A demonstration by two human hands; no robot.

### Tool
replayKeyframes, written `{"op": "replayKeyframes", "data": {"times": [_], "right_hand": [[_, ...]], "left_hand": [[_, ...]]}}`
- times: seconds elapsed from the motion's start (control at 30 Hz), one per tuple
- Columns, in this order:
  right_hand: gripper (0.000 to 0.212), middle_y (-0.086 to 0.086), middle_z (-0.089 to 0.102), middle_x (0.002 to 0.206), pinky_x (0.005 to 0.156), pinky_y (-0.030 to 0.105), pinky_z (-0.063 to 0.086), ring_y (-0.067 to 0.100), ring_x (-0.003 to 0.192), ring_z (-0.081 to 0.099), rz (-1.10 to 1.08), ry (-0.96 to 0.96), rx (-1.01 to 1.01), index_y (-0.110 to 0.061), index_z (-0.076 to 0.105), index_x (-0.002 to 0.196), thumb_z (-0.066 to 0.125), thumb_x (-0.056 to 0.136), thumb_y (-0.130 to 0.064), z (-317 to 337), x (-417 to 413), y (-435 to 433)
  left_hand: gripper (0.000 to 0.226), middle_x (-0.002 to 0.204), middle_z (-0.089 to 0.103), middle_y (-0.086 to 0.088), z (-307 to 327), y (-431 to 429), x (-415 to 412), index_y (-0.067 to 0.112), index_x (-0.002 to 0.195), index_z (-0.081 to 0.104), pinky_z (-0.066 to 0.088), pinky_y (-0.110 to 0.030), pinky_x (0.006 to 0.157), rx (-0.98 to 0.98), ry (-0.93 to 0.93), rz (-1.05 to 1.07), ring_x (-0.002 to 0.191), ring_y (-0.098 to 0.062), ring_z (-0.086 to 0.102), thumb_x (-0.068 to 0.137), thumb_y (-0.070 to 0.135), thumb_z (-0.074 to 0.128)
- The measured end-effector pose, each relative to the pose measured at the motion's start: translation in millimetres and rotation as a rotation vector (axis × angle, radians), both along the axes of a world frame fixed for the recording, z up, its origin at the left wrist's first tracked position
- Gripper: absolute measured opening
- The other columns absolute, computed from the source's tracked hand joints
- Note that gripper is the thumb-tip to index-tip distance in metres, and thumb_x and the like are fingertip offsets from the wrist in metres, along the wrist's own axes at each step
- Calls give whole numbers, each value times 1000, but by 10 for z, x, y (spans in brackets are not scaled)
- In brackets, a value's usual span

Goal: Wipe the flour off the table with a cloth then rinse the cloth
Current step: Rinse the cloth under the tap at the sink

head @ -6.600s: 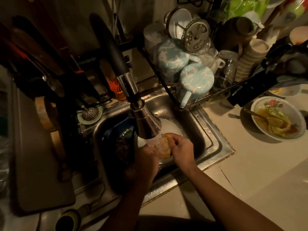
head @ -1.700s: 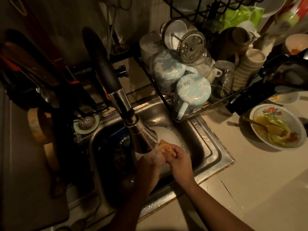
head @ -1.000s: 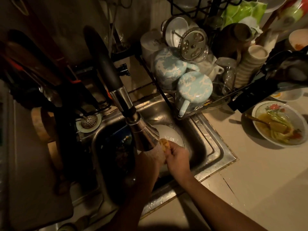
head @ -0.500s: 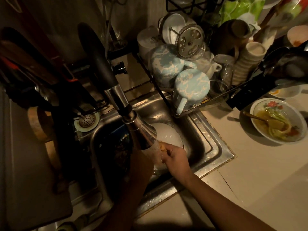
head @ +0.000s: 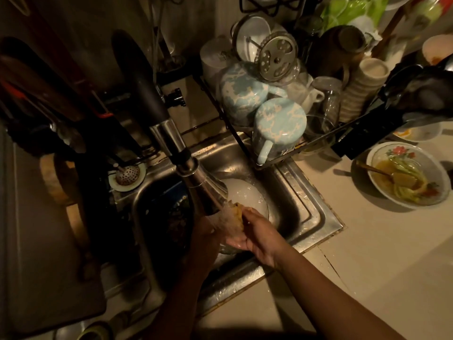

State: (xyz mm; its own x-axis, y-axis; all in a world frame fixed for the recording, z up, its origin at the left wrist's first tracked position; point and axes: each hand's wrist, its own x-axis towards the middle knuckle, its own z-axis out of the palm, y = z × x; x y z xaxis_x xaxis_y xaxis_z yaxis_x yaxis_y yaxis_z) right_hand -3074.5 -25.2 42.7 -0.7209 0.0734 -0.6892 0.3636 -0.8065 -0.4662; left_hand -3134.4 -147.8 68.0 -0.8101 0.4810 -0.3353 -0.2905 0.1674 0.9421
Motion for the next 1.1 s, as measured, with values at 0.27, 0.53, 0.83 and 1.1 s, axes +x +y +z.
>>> {"op": "replayKeyframes", "data": {"times": [0.27, 0.53, 0.83, 1.1], "right_hand": [[49, 19, 68, 111, 81, 36, 62, 29, 102, 68, -154, 211, 5, -2, 59, 119, 32, 87, 24, -70, -31, 9], [38, -11, 60, 109, 88, 25, 49, -8, 97, 58, 332, 182, 1039, -16, 48, 135, 59, 98, -13, -229, 80, 103], [42, -6, 68, 124, 102, 32, 50, 12, 117, 63, 57, 253, 903, -20, 59, 136, 50, 100, -41, -238, 3, -155], [22, -5, 73, 98, 74, 15, 46, -2, 84, 64, 356, 340, 1429, -17, 71, 116, 58, 99, -22, -169, -9, 9]], "left_hand": [[43, 110, 70, -1, -185, -113, -1, 15, 122, 59, 54, -26, 75, -1, -19, 84, 101, -16, 67, 85, -7, 60], [17, 79, 73, -2, -185, -113, -122, 5, 87, 72, 60, -36, 69, -273, 129, 173, 76, -15, 71, 82, -8, 63], [2, 77, 65, -15, 85, 41, -64, -8, 81, 61, 49, -44, 79, -498, 260, 98, 79, -34, 60, 82, -8, 63], [10, 73, 70, -14, -305, 29, -130, 0, 75, 69, 43, -14, 71, -635, 321, 27, 69, -29, 69, 70, -3, 77]]}}
